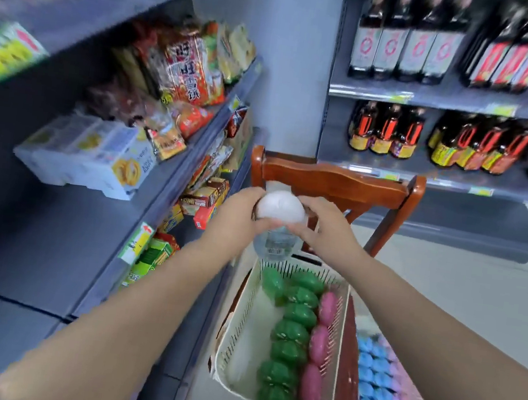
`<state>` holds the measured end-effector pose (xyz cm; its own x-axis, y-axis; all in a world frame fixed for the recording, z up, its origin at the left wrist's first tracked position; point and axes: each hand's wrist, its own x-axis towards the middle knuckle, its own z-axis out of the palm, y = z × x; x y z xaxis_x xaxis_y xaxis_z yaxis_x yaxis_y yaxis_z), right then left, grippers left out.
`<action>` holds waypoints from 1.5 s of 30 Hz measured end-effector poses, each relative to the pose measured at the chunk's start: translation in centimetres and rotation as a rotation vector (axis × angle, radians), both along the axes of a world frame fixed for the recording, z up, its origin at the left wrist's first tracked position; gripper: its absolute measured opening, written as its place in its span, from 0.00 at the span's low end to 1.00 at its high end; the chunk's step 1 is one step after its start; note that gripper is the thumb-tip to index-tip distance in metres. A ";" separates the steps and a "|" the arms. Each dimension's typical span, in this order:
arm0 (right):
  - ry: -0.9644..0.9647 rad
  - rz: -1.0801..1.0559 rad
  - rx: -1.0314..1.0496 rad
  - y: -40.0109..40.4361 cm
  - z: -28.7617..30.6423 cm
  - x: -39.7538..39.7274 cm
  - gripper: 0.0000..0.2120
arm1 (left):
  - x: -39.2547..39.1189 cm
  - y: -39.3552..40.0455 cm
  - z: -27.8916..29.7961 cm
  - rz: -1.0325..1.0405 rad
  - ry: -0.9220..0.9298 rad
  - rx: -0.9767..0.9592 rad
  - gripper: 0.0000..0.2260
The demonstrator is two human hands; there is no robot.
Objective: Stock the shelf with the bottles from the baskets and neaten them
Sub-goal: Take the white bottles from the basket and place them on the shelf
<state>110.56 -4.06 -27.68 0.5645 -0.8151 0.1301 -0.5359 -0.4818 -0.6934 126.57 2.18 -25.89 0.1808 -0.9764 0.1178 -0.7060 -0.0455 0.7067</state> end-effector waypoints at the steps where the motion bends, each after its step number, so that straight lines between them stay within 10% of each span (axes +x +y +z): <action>1: -0.046 0.012 0.000 0.3 2.1 0.0 0.23 | -0.1 0.6 2.1 0.007 0.012 -0.045 0.17; 19: -0.672 0.421 0.226 14.5 26.6 1.7 0.09 | -0.7 16.9 28.5 0.293 -0.062 -0.518 0.10; 30: -0.887 0.598 0.316 22.4 30.4 7.9 0.06 | 1.4 28.9 31.9 0.452 0.138 -0.675 0.08; 41: -0.933 0.598 0.309 36.1 32.9 15.4 0.13 | 3.0 42.0 30.0 0.795 -0.403 -0.513 0.42; 45: -0.881 0.683 0.318 41.4 33.4 16.9 0.11 | 3.6 46.8 30.7 0.963 -0.466 -0.494 0.40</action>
<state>127.47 37.33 5.68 0.7154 -0.4417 0.5413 0.4977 -0.2216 -0.8386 130.18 48.99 4.79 0.6584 -0.2903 0.6945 -0.7246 -0.4943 0.4803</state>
